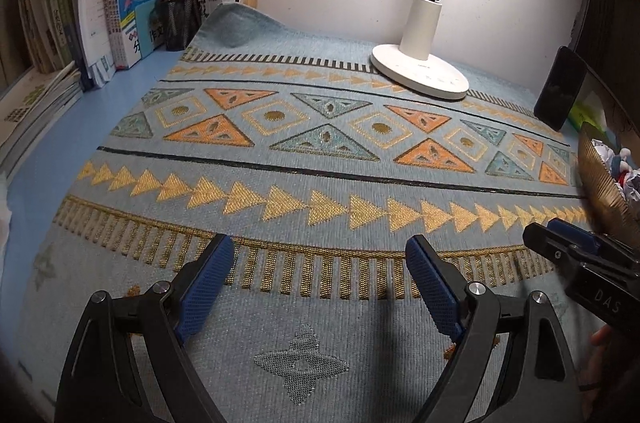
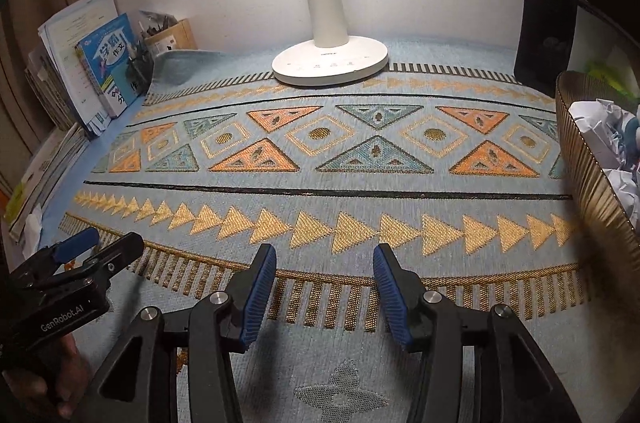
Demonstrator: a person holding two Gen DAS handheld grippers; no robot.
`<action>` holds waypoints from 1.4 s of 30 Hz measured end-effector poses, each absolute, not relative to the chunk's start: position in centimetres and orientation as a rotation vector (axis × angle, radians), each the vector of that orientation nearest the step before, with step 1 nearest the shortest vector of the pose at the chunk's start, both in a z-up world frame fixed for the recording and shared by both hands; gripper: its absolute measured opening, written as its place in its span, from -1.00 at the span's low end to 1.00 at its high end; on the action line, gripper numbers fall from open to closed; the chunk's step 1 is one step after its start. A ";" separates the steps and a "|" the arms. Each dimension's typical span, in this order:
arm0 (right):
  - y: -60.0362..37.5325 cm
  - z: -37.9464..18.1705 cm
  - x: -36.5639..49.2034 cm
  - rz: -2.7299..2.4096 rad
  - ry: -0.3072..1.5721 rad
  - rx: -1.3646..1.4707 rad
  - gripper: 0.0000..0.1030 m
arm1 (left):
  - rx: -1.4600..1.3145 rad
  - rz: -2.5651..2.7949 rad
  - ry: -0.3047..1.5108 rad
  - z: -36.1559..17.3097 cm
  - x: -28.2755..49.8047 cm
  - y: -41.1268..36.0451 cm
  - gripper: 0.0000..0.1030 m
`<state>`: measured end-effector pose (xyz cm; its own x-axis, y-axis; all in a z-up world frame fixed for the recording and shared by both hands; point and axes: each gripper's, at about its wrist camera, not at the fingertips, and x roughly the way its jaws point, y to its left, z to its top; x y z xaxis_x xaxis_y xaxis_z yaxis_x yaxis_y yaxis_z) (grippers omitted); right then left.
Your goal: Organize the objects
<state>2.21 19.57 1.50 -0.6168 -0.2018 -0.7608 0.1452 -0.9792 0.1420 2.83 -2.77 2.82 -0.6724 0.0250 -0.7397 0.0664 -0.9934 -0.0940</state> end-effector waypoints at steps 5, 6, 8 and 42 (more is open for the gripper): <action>19.5 1.3 1.5 -2.659 -0.095 1.294 -0.01 | 1.331 -2.795 0.150 2.0 2.2 -2.7 0.69; 19.4 1.3 1.4 -2.665 -0.080 1.293 0.03 | 1.346 -2.788 0.142 1.8 2.0 -2.6 0.69; 19.3 1.3 1.1 -2.679 -0.064 1.294 0.21 | 1.350 -2.787 0.122 1.8 1.9 -2.4 0.69; 18.6 0.3 0.3 -2.682 0.004 1.387 1.00 | 1.403 -2.756 0.038 1.3 0.7 -1.7 1.00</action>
